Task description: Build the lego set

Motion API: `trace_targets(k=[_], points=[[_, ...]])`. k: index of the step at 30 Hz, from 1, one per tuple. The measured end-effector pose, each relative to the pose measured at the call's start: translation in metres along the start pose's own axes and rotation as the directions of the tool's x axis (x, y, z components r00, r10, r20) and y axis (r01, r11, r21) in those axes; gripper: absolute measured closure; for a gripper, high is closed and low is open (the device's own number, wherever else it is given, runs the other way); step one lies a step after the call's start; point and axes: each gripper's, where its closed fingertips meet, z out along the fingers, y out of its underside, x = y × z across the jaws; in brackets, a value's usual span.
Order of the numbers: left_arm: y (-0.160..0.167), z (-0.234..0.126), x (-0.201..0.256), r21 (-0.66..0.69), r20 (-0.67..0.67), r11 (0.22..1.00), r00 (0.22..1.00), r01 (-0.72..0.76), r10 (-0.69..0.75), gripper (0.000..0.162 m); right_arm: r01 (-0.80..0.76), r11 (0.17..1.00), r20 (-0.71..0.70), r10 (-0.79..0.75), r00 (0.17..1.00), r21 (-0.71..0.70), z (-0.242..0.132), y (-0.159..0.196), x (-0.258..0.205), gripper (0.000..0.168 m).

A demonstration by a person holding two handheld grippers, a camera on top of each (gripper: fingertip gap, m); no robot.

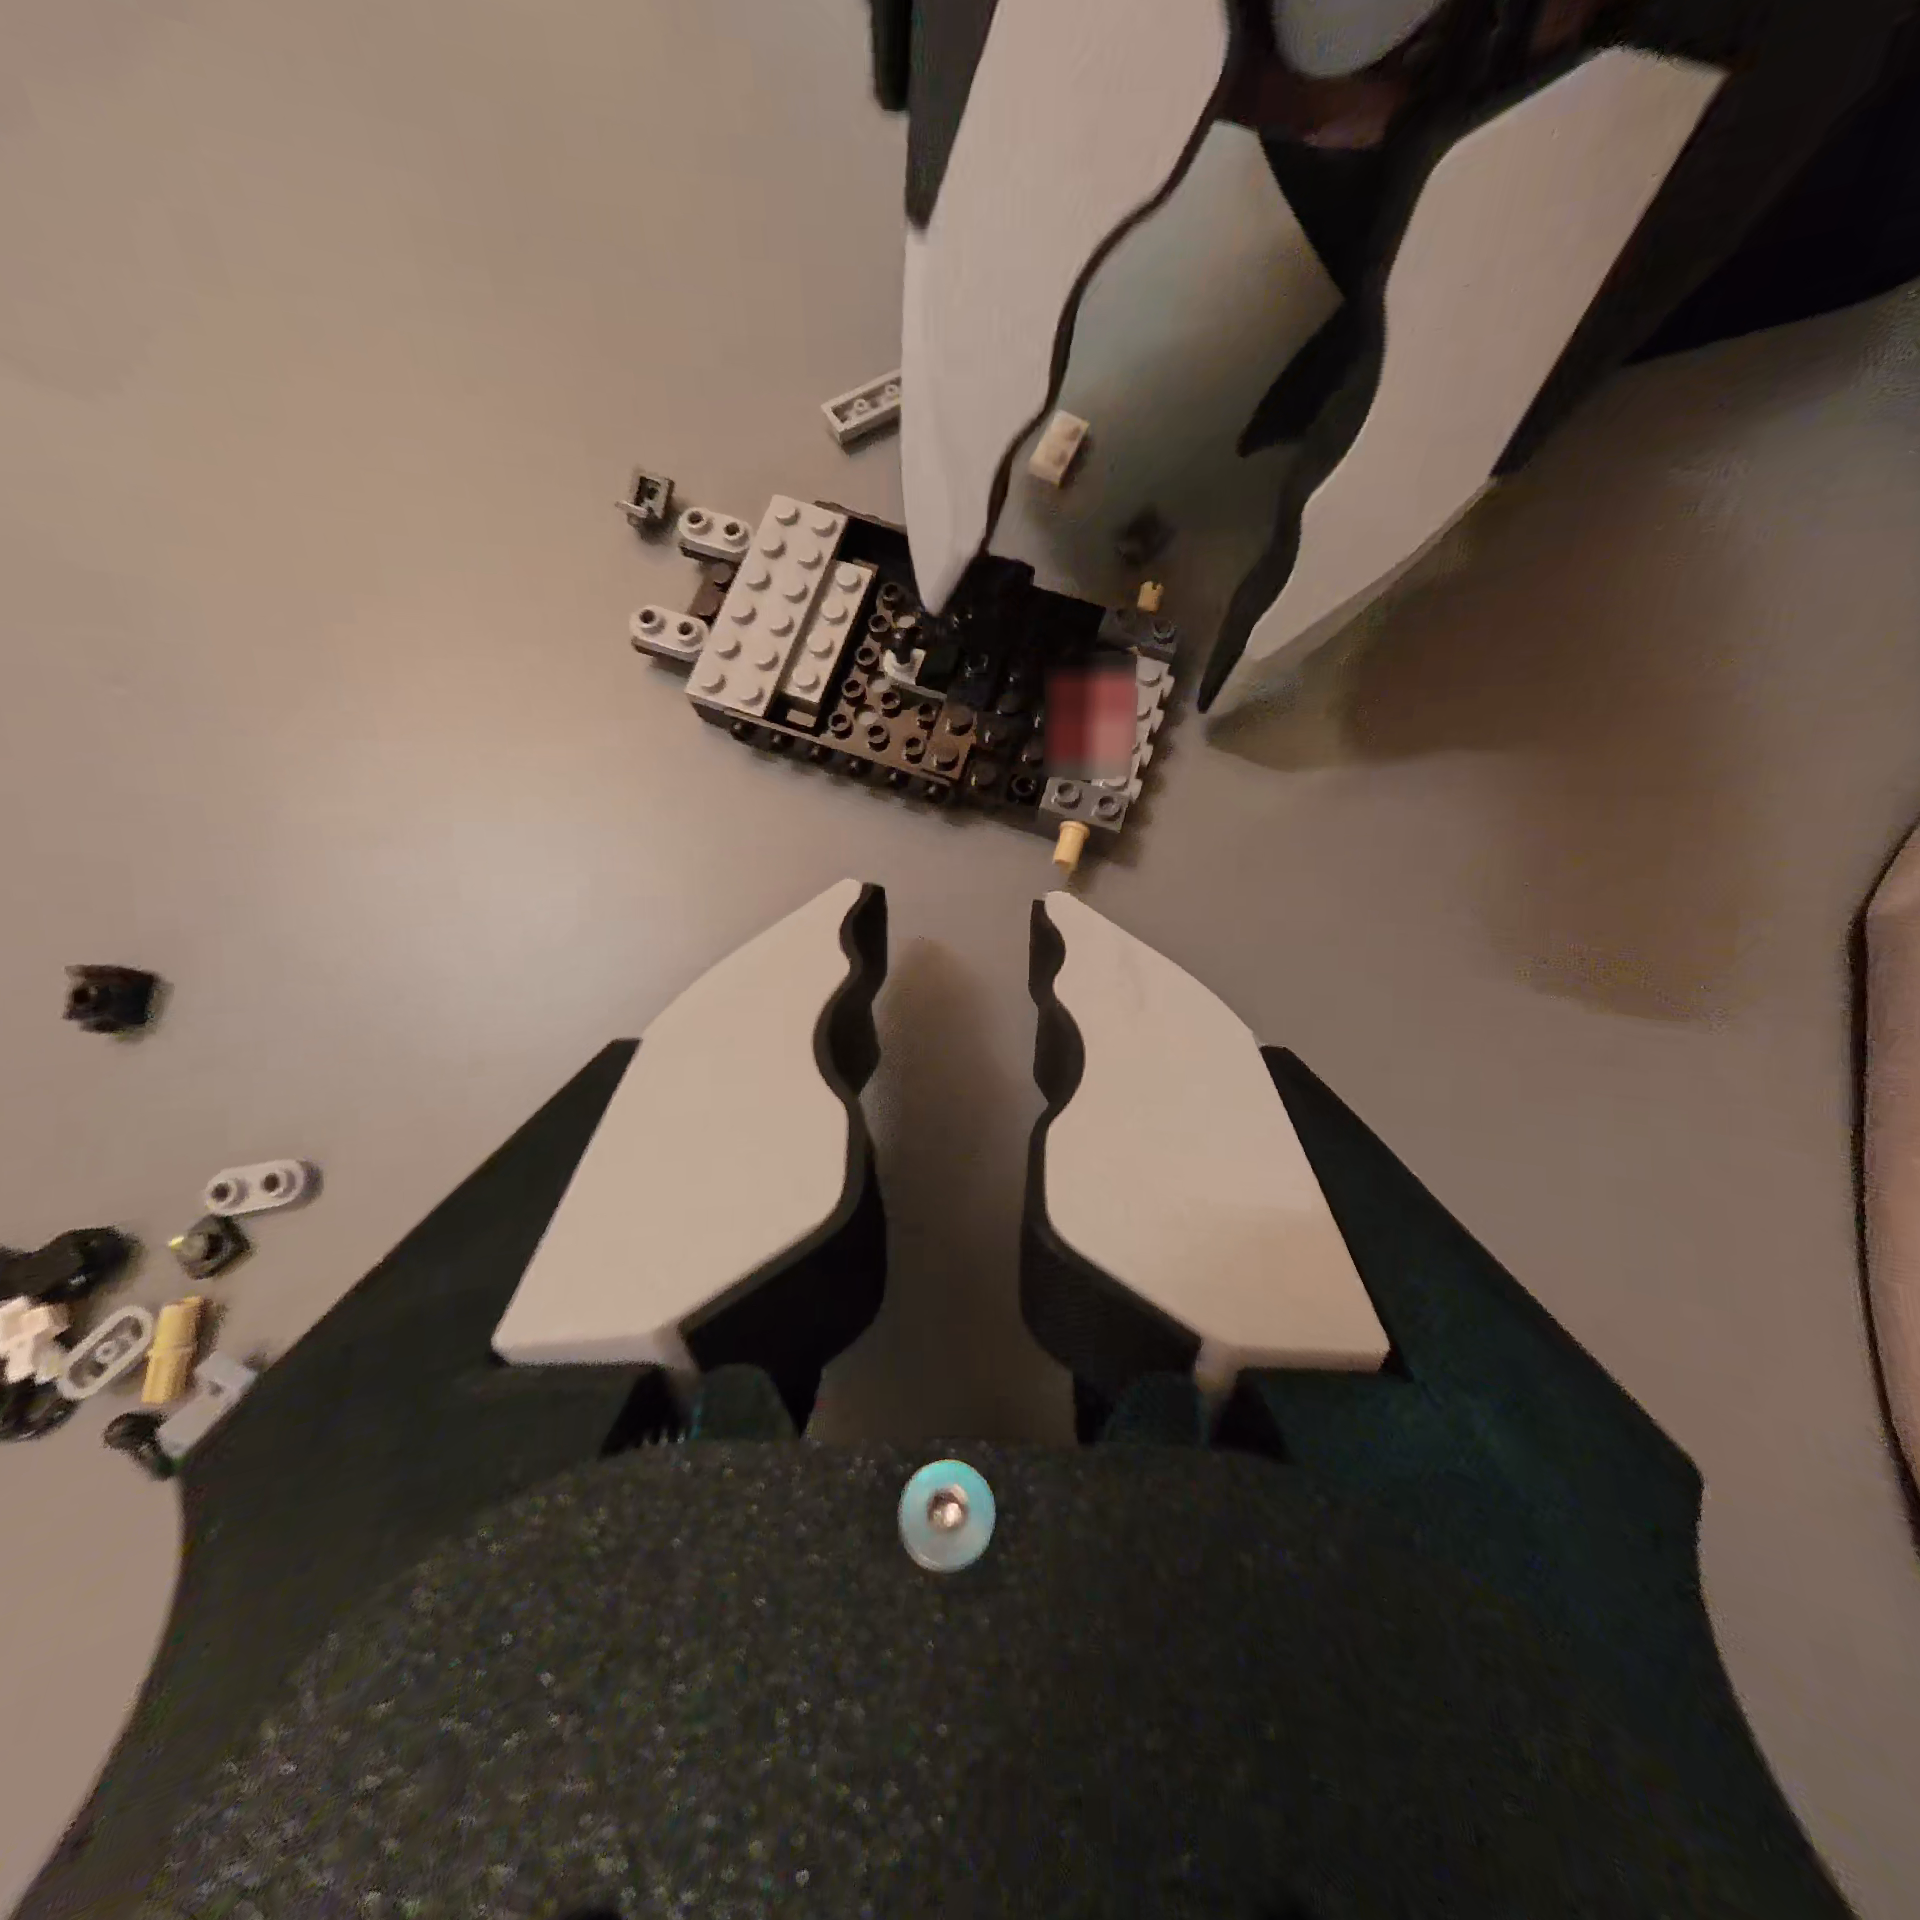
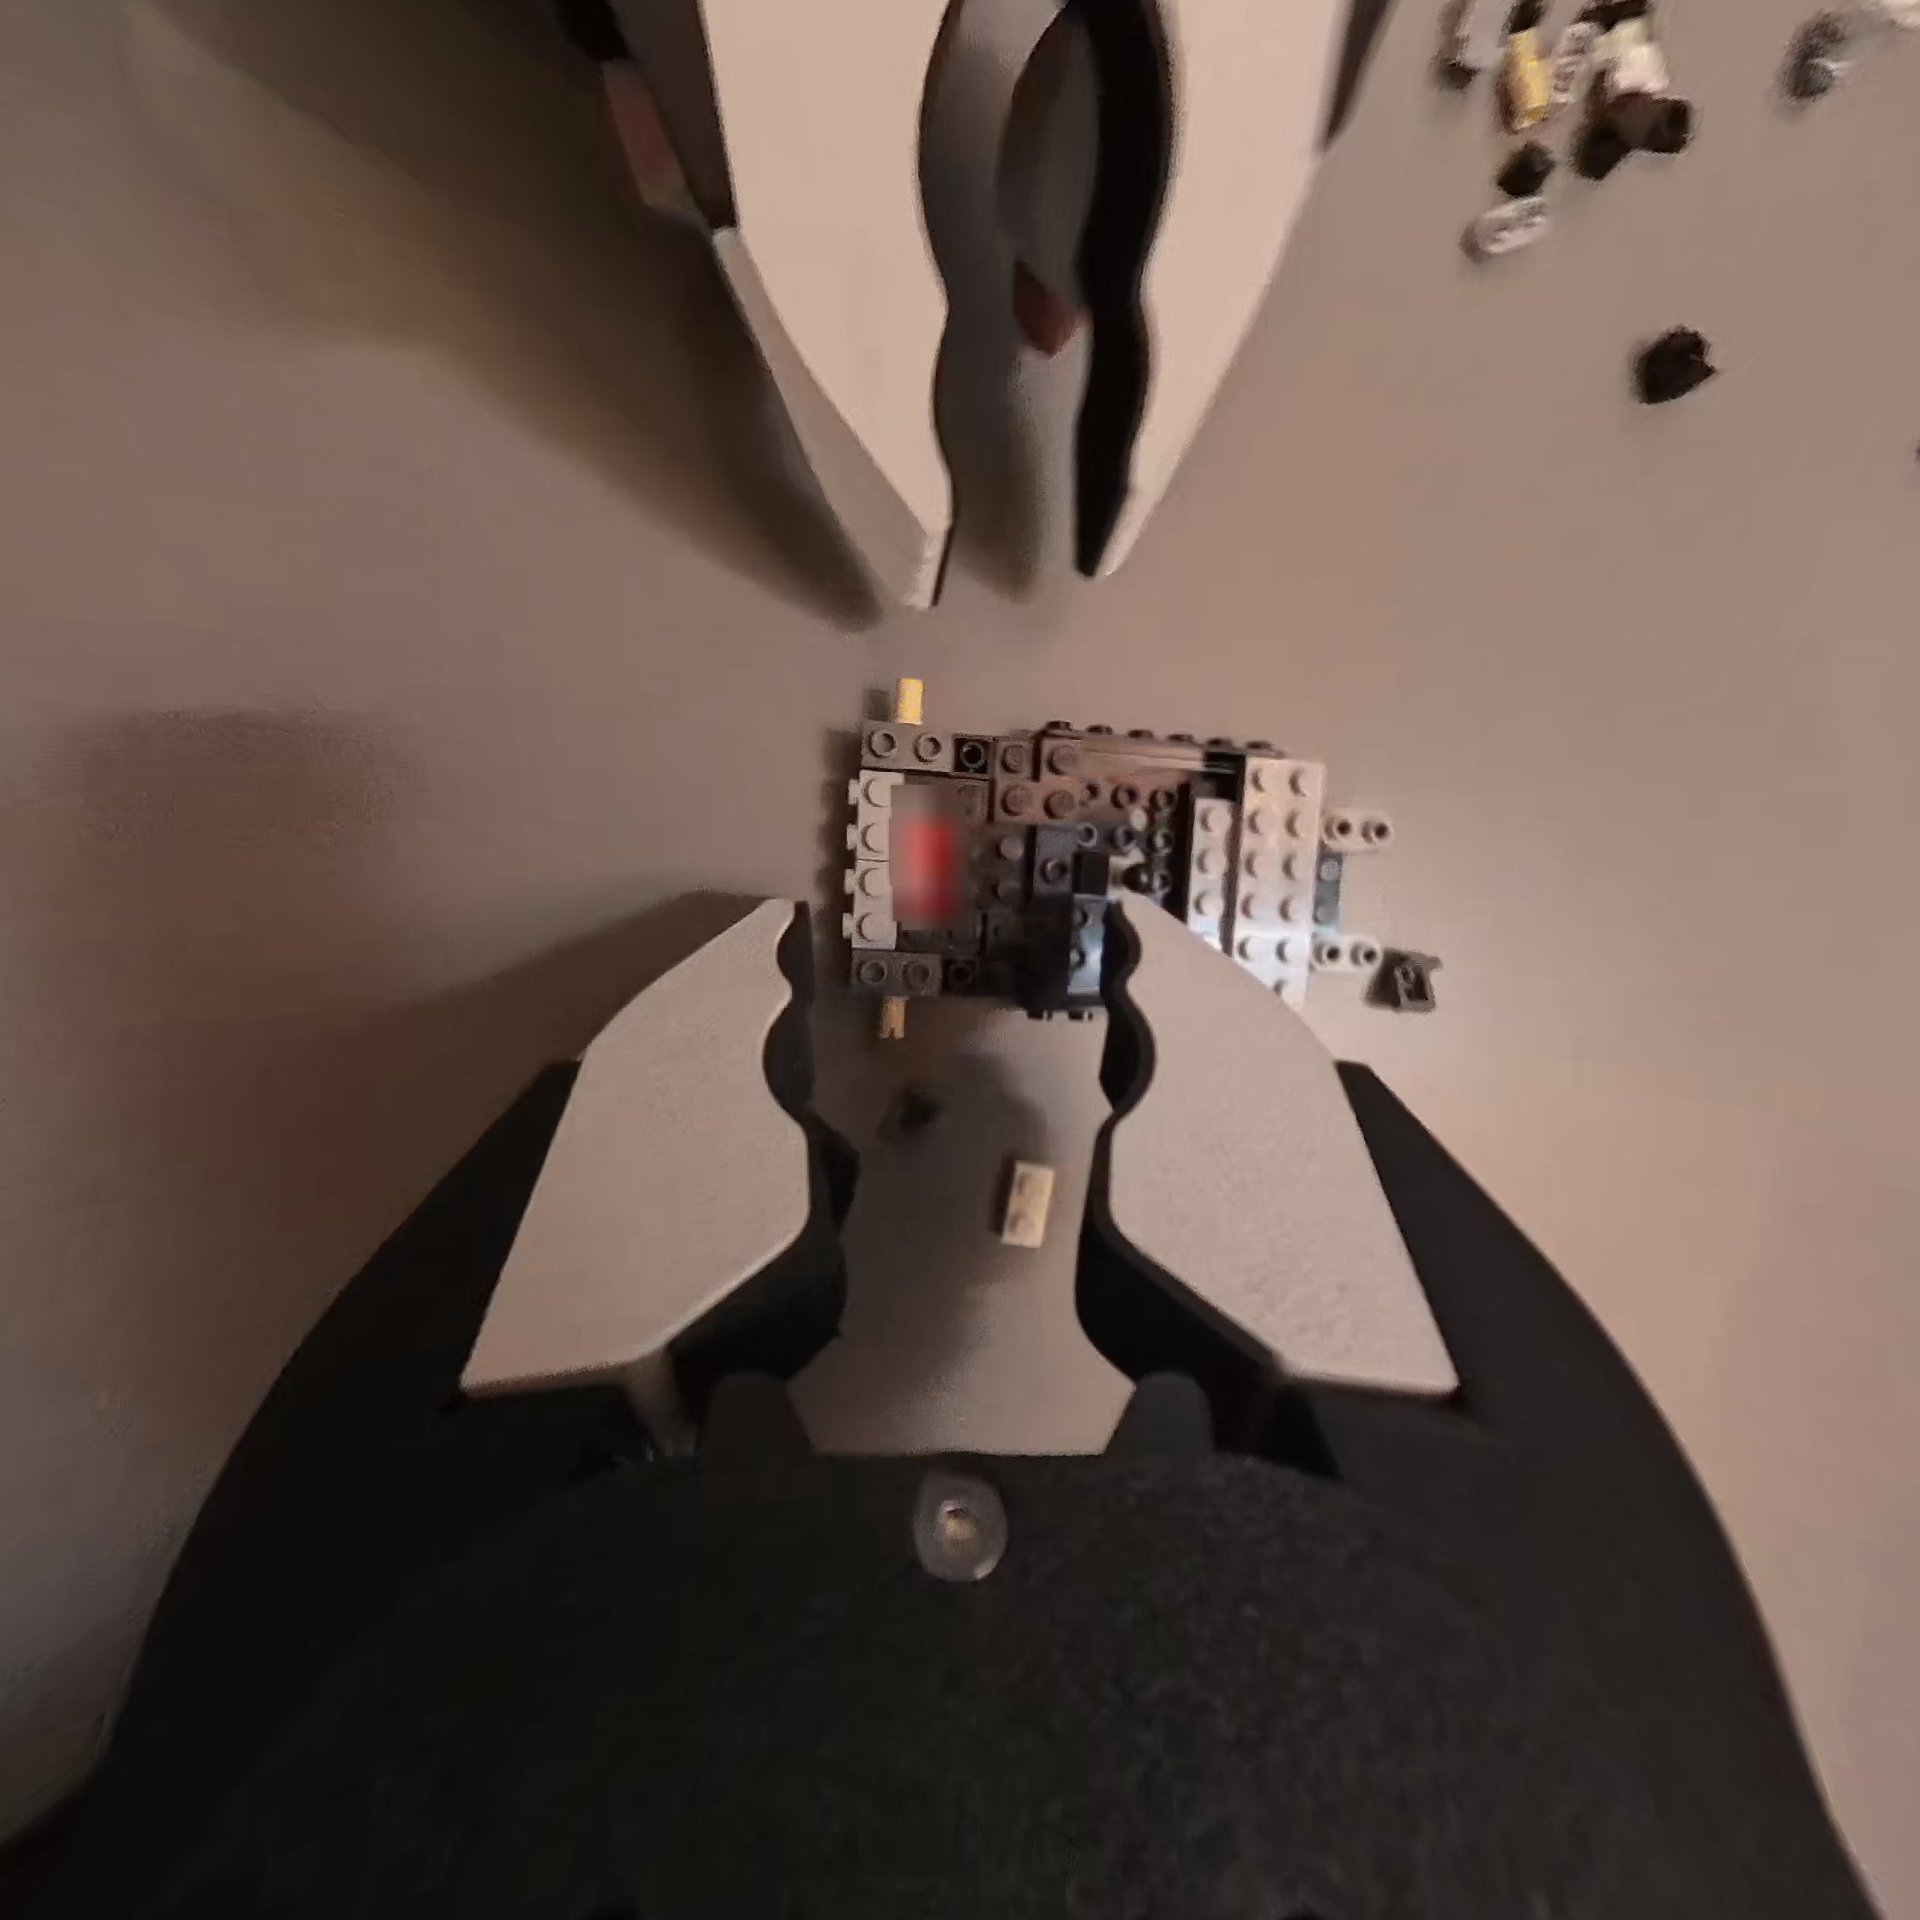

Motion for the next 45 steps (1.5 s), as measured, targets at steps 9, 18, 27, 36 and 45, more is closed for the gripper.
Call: trace_targets(k=[9,18,27,36,45], points=[[0.002,-0.026,0.002,0.023,-0.031,0.990,0.990,-0.138,0.139,0.103,0.646,0.762,0.361,-0.617,0.699,0.051,-0.004,0.002,-0.029,0.126],[0.023,0.002,0.040,-0.136,-0.278,0.890,0.879,-0.435,0.387,0.073,0.837,0.523,0.320,-0.830,0.457,0.160,0.000,-0.004,-0.051,0.125],[0.015,0.008,0.043,-0.156,-0.180,0.929,0.934,-0.337,0.309,0.106,0.373,0.918,0.227,-0.394,0.891,0.133,-0.032,0.007,-0.036,0.110],[0.017,0.005,0.045,-0.156,0.027,0.980,0.992,-0.120,0.126,0.103,-0.205,0.948,0.081,0.190,0.978,0.244,-0.034,0.024,-0.039,0.109],[0.003,-0.009,0.047,-0.038,-0.008,0.998,0.998,-0.058,0.058,0.099,-0.194,0.969,0.011,0.194,0.981,0.155,-0.028,0.046,-0.015,0.147]])
